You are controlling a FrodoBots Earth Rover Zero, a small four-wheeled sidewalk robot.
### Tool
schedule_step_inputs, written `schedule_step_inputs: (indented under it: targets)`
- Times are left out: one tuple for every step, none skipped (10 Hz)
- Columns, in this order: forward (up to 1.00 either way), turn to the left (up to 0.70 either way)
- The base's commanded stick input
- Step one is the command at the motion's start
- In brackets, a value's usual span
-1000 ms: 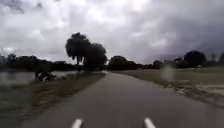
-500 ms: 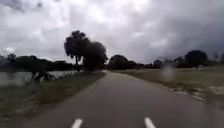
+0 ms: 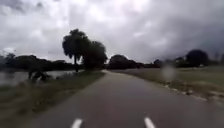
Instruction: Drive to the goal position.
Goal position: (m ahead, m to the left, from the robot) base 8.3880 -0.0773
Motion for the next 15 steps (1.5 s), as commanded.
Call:
schedule_step_inputs:
  targets:
    - [0.98,0.04]
    - [0.98,0.04]
    - [0.98,0.04]
    - [0.98,0.04]
    - [0.98,0.04]
    - [0.98,0.04]
    - [0.98,0.04]
    - [0.98,0.04]
    - [0.98,0.04]
    - [0.98,0.04]
    - [0.98,0.04]
    - [0.98,0.04]
    - [0.98,0.04]
    - [0.98,0.04]
    - [0.98,0.04]
